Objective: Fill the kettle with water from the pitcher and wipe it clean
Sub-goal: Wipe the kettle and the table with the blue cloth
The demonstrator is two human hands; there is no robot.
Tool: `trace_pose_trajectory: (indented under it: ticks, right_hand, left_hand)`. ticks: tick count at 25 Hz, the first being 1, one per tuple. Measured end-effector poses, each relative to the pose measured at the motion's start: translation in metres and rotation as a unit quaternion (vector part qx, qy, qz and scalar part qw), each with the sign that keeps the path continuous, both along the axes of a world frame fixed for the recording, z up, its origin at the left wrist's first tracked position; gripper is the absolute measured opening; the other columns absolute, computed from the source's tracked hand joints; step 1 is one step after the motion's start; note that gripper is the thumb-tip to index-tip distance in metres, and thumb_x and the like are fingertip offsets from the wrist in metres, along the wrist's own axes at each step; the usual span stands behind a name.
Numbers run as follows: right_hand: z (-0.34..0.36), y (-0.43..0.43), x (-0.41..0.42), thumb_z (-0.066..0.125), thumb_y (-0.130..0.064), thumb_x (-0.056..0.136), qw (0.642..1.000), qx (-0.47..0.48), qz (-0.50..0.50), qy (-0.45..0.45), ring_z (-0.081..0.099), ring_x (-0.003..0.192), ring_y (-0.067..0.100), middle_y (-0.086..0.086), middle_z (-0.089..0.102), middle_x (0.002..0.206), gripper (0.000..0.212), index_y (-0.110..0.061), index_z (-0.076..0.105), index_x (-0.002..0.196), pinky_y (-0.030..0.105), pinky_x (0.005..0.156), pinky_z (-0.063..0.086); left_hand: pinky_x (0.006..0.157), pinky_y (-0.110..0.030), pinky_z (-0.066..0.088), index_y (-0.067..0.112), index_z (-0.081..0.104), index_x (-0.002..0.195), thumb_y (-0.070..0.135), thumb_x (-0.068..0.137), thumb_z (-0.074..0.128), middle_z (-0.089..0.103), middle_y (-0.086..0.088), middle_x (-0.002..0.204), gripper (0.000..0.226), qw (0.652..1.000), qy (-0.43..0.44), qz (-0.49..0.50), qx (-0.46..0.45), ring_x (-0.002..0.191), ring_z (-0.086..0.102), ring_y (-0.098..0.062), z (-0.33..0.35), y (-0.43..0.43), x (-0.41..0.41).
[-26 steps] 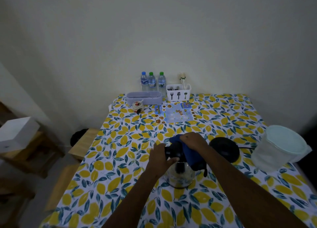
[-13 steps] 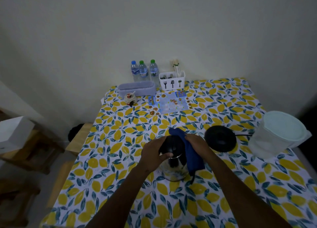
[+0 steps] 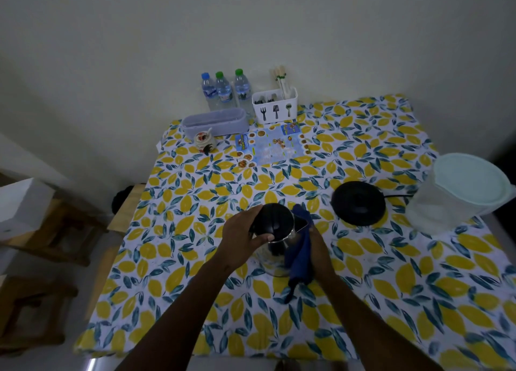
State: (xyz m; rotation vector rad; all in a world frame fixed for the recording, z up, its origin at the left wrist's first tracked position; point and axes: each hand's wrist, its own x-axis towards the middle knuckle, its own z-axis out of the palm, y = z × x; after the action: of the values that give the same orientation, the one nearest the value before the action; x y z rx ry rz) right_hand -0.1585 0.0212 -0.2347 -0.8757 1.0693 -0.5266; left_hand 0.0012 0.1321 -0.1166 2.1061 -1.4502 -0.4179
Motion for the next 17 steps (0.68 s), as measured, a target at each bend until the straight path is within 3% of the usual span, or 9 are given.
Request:
trace_pose_trajectory:
  ticks: [1,3,5,8,10,13,17]
  right_hand:
    - [-0.002,0.016,0.000,0.049,-0.059,0.086,0.998,-0.012,-0.040,0.044,0.059,0.109,0.015,-0.002,0.057,0.133,0.061,-0.020,0.048,0.133,0.050,0.101,0.042]
    - [0.020,0.055,0.006,0.044,-0.040,0.096,0.988,-0.054,-0.067,0.126,0.040,0.130,0.031,0.012,0.035,0.148,0.054,-0.018,0.032,0.144,0.048,0.107,0.036]
    - [0.046,0.097,0.015,0.046,-0.024,0.096,0.977,-0.129,-0.056,0.163,0.025,0.138,0.038,0.018,0.017,0.155,0.062,-0.017,0.014,0.149,0.053,0.108,0.032]
    - [0.060,0.135,0.035,0.053,-0.024,0.093,0.969,-0.158,-0.024,0.188,0.015,0.139,0.038,0.019,0.001,0.157,0.080,-0.017,-0.003,0.150,0.054,0.105,0.030]
    - [0.056,0.135,0.037,0.055,-0.029,0.091,0.967,-0.159,-0.026,0.196,0.015,0.139,0.038,0.019,0.002,0.158,0.083,-0.017,-0.003,0.149,0.053,0.106,0.027]
    - [0.032,0.117,0.021,0.055,-0.027,0.089,0.969,-0.143,-0.039,0.199,0.023,0.136,0.043,0.019,0.011,0.156,0.082,-0.022,0.000,0.150,0.057,0.101,0.038]
    - [0.019,0.102,-0.005,0.053,-0.010,0.090,0.962,-0.178,0.019,0.207,0.041,0.125,0.039,0.021,0.028,0.149,0.072,-0.016,0.013,0.149,0.045,0.091,0.045]
  left_hand:
    - [0.095,-0.048,0.047,0.017,0.040,0.141,0.068,0.077,0.053,0.057,-0.009,0.132,0.083,1.000,-0.003,-0.003,-0.002,0.118,0.054,-0.025,0.000,-0.001,0.001]
    - [0.094,-0.047,0.048,0.017,0.041,0.140,0.067,0.077,0.053,0.058,-0.009,0.131,0.081,1.000,-0.008,-0.007,-0.010,0.117,0.055,-0.025,0.002,-0.002,0.001]
    - [0.094,-0.047,0.048,0.016,0.042,0.140,0.070,0.076,0.051,0.059,-0.009,0.131,0.084,1.000,-0.017,-0.010,-0.015,0.117,0.056,-0.025,0.002,-0.001,0.001]
    - [0.097,-0.048,0.048,0.014,0.040,0.141,0.078,0.075,0.045,0.057,-0.011,0.134,0.092,1.000,-0.022,-0.017,-0.011,0.120,0.054,-0.028,0.000,-0.001,0.002]
    - [0.096,-0.049,0.047,0.016,0.039,0.142,0.079,0.076,0.043,0.057,-0.009,0.134,0.091,0.999,-0.026,-0.026,-0.004,0.121,0.054,-0.027,-0.001,-0.001,0.003]
    - [0.095,-0.049,0.047,0.019,0.038,0.142,0.076,0.077,0.045,0.058,-0.008,0.132,0.086,0.999,-0.030,-0.024,0.000,0.119,0.054,-0.026,-0.002,0.001,0.003]
    - [0.103,-0.046,0.043,0.016,0.036,0.144,0.066,0.077,0.058,0.051,-0.009,0.141,0.087,1.000,0.000,-0.015,0.011,0.127,0.049,-0.027,0.003,0.004,0.003]
